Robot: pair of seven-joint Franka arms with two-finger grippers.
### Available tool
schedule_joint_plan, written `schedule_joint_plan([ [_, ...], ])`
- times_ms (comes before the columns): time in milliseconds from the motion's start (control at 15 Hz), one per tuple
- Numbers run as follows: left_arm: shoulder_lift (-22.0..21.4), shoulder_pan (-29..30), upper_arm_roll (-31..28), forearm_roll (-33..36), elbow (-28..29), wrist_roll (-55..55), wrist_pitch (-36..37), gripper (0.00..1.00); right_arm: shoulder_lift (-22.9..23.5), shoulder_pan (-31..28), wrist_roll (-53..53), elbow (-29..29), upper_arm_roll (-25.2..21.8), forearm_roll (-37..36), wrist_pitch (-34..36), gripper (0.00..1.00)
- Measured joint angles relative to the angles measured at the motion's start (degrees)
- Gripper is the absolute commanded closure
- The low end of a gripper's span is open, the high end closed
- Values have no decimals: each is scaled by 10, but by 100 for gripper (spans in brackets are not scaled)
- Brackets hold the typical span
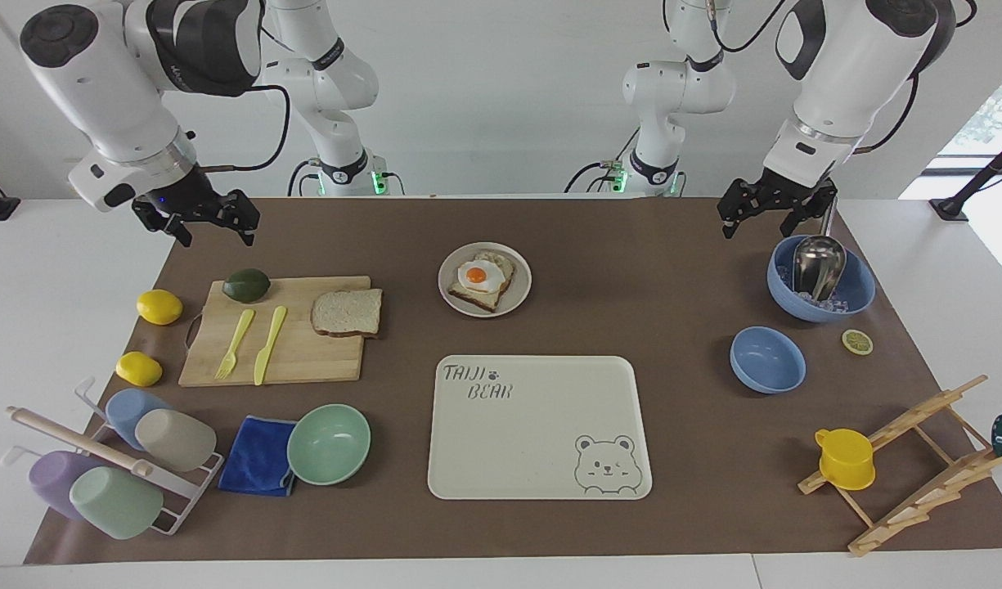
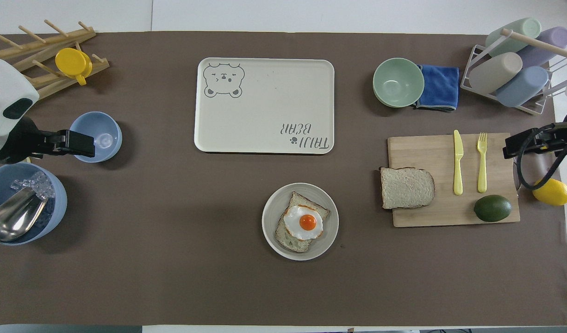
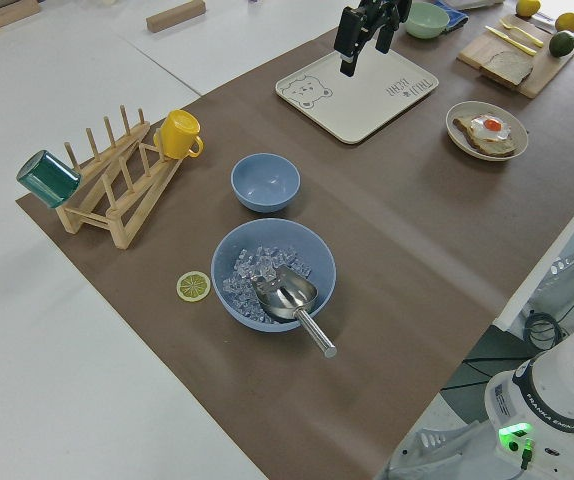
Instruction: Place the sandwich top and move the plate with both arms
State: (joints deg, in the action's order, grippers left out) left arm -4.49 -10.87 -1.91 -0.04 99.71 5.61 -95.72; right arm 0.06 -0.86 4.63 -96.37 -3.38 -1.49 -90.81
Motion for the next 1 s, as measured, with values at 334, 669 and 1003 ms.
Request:
schedule_joint_plan([
  [334, 0, 0, 0, 0, 0, 0, 0, 0, 0, 0, 0, 0, 0, 0, -3, 0],
  [669, 0, 0, 0, 0, 0, 0, 0, 0, -1, 0, 9, -5, -1, 0, -14, 0],
  [1003, 0, 0, 0, 0, 0, 0, 0, 0, 10, 58, -21, -42, 6, -87, -41, 0],
])
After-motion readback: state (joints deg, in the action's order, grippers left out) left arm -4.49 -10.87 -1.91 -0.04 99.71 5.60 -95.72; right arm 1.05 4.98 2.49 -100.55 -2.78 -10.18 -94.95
